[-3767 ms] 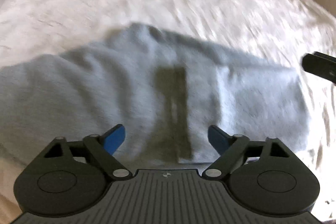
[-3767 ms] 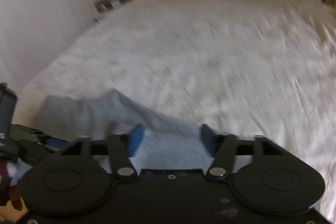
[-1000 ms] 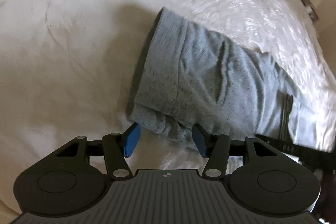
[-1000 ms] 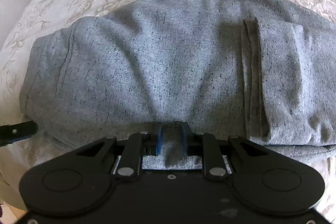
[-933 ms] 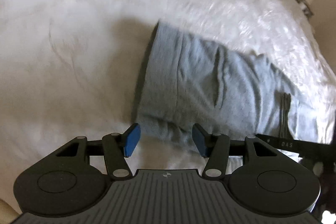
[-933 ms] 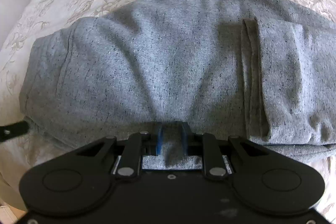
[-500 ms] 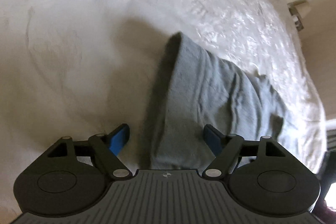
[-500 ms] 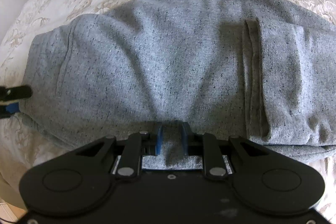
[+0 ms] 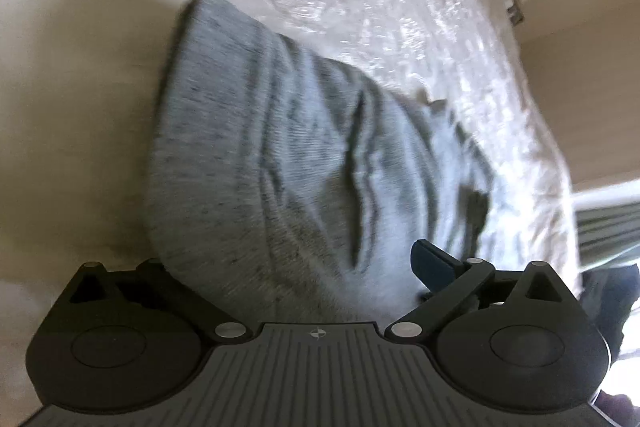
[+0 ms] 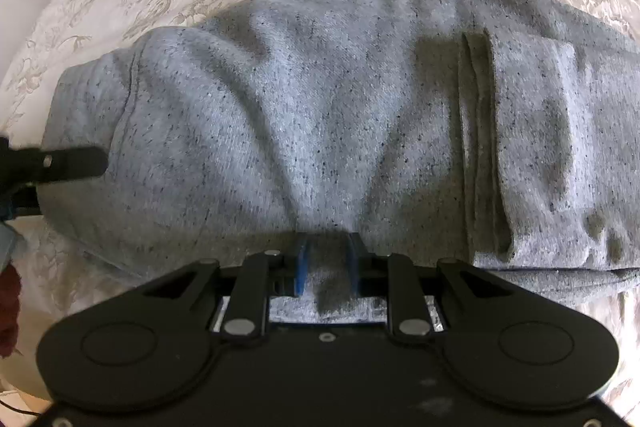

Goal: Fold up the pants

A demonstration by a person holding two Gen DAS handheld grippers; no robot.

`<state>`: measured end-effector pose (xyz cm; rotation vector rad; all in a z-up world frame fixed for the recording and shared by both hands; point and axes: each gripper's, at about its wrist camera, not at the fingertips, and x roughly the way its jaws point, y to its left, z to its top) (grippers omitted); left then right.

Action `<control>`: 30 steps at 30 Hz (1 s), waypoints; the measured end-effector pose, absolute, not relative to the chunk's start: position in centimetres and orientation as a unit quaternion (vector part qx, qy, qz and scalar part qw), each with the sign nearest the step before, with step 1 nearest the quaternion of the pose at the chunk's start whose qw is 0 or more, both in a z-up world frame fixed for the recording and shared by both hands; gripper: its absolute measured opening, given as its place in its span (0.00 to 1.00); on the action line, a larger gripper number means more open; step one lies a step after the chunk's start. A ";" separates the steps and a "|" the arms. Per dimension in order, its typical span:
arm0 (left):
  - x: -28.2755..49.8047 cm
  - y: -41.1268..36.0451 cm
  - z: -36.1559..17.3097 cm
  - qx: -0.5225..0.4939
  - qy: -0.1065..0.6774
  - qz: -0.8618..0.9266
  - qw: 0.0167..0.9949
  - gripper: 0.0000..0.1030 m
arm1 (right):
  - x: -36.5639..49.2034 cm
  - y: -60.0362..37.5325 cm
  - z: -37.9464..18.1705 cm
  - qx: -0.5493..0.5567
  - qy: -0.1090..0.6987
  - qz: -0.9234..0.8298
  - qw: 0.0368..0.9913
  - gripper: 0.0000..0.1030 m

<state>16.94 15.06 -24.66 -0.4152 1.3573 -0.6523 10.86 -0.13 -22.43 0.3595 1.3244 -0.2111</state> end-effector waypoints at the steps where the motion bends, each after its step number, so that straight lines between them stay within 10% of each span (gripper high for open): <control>1: 17.0 14.7 -24.9 -0.198 0.612 -0.296 0.706 0.99 | 10.7 -0.2 -22.4 0.166 0.610 -0.096 0.769 0.23; 6: 16.8 14.4 -25.1 -0.200 0.617 -0.276 0.709 0.94 | 10.1 -0.5 -21.9 0.174 0.608 -0.095 0.769 0.23; 9: 16.5 14.4 -24.1 -0.179 0.613 -0.246 0.729 0.36 | 9.1 -0.9 -20.7 0.183 0.596 -0.094 0.776 0.24; 30: 8.0 -1.0 -8.9 -0.144 0.489 -0.254 0.822 0.32 | 3.7 -9.6 -17.0 0.190 0.553 0.054 0.809 0.15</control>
